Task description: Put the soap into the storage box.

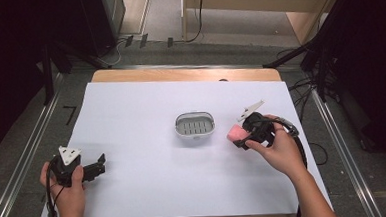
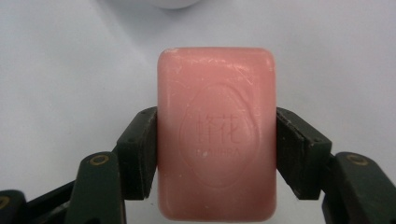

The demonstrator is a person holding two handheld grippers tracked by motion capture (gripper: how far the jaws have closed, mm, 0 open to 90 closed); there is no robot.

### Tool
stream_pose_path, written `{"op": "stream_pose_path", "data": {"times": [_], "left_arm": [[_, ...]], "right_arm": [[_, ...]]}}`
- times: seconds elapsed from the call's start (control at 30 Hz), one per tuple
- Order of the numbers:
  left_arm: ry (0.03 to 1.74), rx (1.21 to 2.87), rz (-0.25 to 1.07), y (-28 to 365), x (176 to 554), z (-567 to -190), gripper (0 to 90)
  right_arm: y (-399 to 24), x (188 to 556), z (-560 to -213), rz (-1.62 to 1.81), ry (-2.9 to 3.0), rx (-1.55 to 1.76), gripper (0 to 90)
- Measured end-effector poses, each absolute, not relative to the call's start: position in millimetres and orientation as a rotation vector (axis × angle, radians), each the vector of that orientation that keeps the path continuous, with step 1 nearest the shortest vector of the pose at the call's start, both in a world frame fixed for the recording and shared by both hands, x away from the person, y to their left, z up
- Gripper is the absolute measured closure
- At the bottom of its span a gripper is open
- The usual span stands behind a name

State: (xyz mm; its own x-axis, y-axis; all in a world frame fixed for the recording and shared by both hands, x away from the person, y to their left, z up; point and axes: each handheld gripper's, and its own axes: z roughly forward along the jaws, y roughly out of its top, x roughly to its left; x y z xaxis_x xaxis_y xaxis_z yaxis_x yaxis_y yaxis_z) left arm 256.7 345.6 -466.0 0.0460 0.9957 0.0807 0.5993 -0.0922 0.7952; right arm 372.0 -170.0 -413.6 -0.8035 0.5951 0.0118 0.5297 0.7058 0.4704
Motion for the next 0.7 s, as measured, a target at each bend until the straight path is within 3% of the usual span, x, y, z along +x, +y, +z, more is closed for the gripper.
{"op": "stream_pose_path", "data": {"times": [0.7], "left_arm": [[1.610, 1.757, 0.885, 345.3, 256.9, -466.0, 0.1]], "right_arm": [[-143.7, 375.8, -403.8, 0.734, 2.822, 0.682, 38.7]]}}
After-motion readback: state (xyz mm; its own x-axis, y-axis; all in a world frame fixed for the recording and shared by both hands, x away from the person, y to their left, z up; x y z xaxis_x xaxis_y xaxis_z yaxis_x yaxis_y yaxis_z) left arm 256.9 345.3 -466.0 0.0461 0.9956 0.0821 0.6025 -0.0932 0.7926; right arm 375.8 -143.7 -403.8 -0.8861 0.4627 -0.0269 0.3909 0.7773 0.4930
